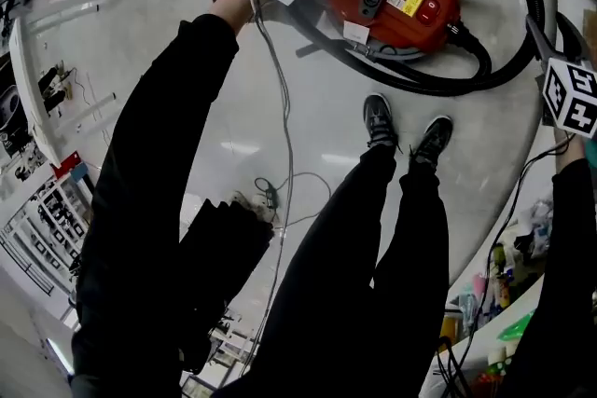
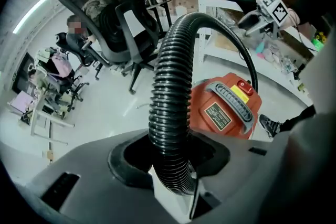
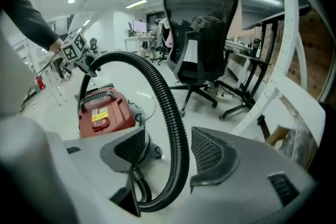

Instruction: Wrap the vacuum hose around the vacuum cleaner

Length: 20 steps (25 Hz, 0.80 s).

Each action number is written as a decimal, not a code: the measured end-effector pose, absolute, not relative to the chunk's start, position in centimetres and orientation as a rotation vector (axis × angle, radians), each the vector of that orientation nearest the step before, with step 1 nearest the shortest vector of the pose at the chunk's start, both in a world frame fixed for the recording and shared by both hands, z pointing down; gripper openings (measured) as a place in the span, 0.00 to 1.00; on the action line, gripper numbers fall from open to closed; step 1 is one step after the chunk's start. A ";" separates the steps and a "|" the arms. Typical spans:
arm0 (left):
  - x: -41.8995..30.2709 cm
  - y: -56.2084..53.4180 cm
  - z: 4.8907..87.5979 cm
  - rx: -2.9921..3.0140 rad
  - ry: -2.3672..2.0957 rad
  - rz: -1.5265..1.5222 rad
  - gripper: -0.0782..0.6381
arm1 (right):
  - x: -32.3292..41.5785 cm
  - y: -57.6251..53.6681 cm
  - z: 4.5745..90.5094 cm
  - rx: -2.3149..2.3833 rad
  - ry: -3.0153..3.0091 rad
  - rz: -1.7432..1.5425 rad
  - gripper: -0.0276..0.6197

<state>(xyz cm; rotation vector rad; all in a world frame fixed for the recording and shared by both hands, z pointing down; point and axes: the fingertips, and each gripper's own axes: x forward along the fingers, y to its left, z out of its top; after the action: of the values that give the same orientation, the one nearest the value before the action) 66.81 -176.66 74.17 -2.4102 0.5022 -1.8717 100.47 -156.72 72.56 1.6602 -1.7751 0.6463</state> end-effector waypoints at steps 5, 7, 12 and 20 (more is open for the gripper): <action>68.2 -178.5 75.0 -2.370 0.511 -1.890 0.36 | 97.4 -147.2 76.6 1.691 -1.779 0.919 0.45; 68.3 -178.5 75.2 -2.354 0.508 -1.911 0.44 | 95.7 -143.9 77.5 1.715 -1.763 1.027 0.45; 68.3 -178.5 75.6 -2.306 0.494 -1.974 0.58 | 92.1 -139.1 78.3 1.769 -1.734 1.207 0.45; 69.0 -178.0 75.5 -2.286 0.487 -1.989 0.58 | 90.9 -138.7 77.8 1.763 -1.768 1.252 0.45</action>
<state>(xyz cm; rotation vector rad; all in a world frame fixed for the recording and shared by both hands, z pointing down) 69.00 -178.00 75.52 -2.2863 0.4866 -1.9895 90.88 -138.68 77.80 1.7633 -1.7682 1.2516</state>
